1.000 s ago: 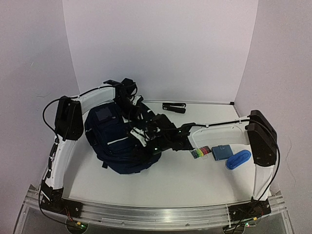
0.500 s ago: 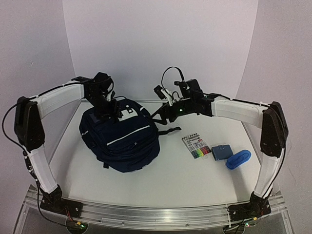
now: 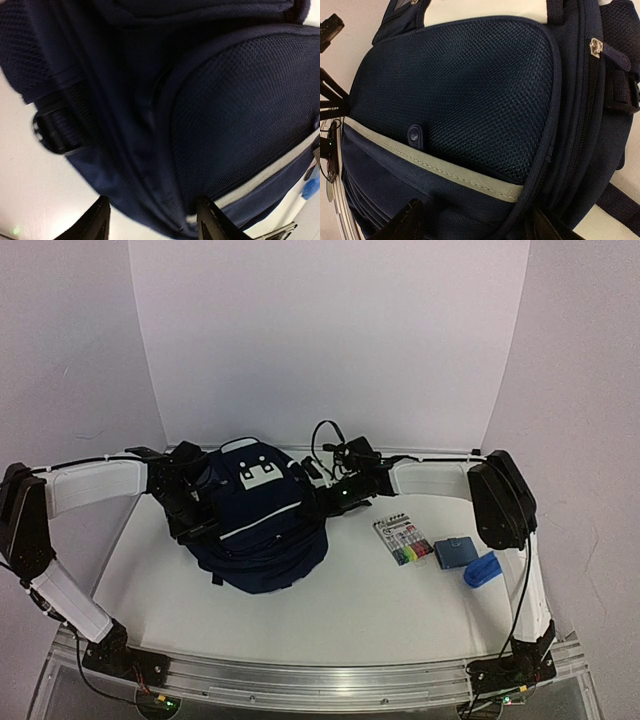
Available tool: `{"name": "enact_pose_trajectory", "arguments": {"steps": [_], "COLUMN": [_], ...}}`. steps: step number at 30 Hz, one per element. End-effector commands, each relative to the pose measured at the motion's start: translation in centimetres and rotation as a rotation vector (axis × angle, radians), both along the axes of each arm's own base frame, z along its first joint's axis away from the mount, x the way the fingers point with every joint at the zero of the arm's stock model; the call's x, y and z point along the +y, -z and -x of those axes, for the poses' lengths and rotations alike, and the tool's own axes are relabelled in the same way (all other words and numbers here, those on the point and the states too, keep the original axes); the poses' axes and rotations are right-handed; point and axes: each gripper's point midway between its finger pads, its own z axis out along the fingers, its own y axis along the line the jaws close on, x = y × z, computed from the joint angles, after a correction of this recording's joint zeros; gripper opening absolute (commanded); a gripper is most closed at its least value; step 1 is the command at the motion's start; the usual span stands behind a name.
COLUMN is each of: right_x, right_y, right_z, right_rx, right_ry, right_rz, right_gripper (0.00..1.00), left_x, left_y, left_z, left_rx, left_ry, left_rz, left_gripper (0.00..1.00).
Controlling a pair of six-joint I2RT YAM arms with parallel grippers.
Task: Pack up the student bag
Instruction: Unzip the student bag at the center of the board.
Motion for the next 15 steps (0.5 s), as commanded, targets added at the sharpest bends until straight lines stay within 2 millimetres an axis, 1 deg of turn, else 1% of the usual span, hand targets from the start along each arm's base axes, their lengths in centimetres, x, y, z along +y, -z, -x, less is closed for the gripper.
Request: {"name": "enact_pose_trajectory", "arguments": {"steps": [1, 3, 5, 6, 7, 10, 11, 13, 15], "right_x": [0.8, 0.3, -0.5, -0.8, -1.0, -0.9, -0.8, -0.4, -0.1], "right_y": [-1.9, -2.2, -2.4, -2.4, -2.7, -3.4, -3.8, -4.6, -5.9], "right_z": [0.9, 1.6, 2.5, 3.0, 3.3, 3.9, 4.0, 4.0, 3.8], "right_rx": [0.058, 0.080, 0.107, 0.124, 0.139, 0.196, 0.216, 0.260, 0.292], "right_ry": [-0.020, -0.025, -0.025, -0.022, -0.022, -0.007, -0.004, 0.017, 0.042], "right_rz": [-0.067, -0.074, -0.076, -0.077, -0.085, -0.116, -0.131, -0.165, -0.207], "right_gripper": [0.56, 0.44, 0.31, 0.27, 0.21, 0.02, 0.00, 0.00, 0.00], "left_x": [-3.1, -4.0, -4.6, -5.1, -5.4, -5.8, -5.8, -5.9, -6.4], "left_y": [0.6, 1.0, 1.5, 0.8, 0.6, -0.4, -0.7, -1.9, -3.9], "left_z": [-3.4, -5.4, -7.4, -8.6, -9.8, -11.8, -12.0, -11.9, -11.2], "left_rx": [-0.040, -0.050, -0.057, -0.083, -0.095, -0.131, -0.143, -0.174, -0.230], "left_ry": [0.009, 0.043, 0.074, 0.092, 0.105, 0.140, 0.153, 0.174, 0.209], "left_rz": [0.086, 0.067, 0.042, 0.042, 0.034, 0.018, 0.014, 0.023, 0.056], "left_gripper": [0.53, 0.46, 0.42, 0.41, 0.40, 0.39, 0.40, 0.46, 0.53]}}
